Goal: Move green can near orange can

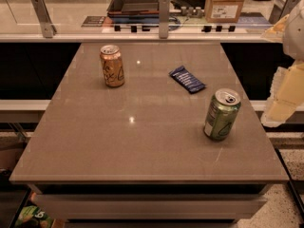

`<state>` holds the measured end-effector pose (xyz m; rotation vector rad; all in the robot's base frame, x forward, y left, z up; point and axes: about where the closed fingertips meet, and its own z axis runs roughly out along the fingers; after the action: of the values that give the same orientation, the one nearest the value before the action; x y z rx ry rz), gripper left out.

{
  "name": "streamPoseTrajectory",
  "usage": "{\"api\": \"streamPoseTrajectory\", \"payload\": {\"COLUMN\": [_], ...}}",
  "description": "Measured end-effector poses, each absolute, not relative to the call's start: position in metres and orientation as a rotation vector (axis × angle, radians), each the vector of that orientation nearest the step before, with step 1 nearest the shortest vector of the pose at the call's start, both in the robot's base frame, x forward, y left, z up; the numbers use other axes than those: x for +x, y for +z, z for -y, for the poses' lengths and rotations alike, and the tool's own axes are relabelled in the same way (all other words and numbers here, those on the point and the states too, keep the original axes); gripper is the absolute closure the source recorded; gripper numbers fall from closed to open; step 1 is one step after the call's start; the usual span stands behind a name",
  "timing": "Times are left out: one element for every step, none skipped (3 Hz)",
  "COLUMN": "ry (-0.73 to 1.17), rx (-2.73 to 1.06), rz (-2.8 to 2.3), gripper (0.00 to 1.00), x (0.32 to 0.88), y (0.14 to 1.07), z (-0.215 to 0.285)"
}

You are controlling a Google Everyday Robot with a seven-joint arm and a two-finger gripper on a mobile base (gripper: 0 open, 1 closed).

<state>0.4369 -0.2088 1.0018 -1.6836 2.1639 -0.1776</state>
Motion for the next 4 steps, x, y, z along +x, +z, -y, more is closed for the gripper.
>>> {"api": "streamPoseTrajectory", "payload": {"ry": [-0.178,-0.102,0.033,0.16], "rx": [-1.683,-1.656,-1.604,-1.549], "rz": [-2.164,-2.11,-2.016,-1.929], "gripper": [0.0,0.0,0.0,0.0], "x": [0.437,0.441,0.45,0.458], "y": [1.002,0.998,0.985,0.97], "z": [0.209,0.21,0.214,0.216]}}
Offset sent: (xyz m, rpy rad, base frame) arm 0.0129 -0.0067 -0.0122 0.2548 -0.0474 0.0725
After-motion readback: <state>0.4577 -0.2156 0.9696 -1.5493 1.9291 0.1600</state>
